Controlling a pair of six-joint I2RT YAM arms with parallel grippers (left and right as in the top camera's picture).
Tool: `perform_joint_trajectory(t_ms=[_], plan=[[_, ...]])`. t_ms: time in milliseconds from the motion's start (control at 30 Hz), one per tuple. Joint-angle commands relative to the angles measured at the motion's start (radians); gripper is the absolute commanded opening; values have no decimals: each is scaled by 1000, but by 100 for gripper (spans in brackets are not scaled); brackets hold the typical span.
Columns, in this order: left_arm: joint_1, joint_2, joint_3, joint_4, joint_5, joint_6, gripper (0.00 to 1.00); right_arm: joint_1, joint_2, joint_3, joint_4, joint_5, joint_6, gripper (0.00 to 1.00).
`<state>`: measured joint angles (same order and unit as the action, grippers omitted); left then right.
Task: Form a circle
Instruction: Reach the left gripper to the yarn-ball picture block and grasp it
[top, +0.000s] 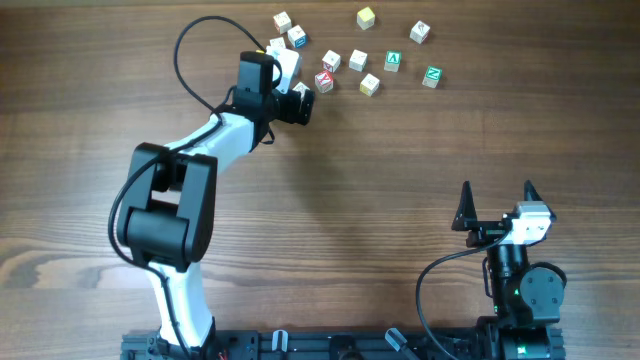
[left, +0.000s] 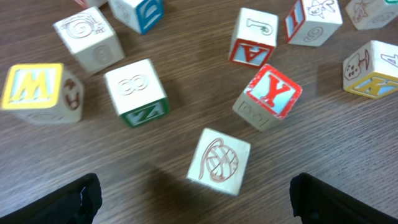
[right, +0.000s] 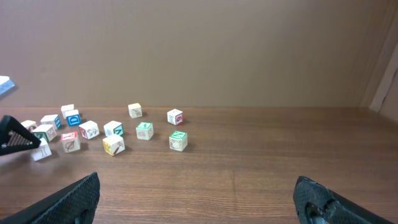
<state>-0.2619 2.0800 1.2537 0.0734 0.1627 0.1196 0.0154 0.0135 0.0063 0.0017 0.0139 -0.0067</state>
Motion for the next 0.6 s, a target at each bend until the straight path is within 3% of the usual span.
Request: perform_joint_trajectory(t_ms=[0, 100, 367, 567], plan=[[-21, 61, 12, 50, 27, 35, 100, 4, -9, -1, 4, -16, -17, 99], [-24, 103, 12, 95, 27, 35, 98, 4, -9, -1, 4, -16, -17, 100], [-24, 134, 12, 198, 11, 34, 83, 4, -9, -1, 4, -16, -17, 100], [-27, 133, 12, 222, 0, 30, 52, 4, -9, -1, 4, -16, -17, 100]])
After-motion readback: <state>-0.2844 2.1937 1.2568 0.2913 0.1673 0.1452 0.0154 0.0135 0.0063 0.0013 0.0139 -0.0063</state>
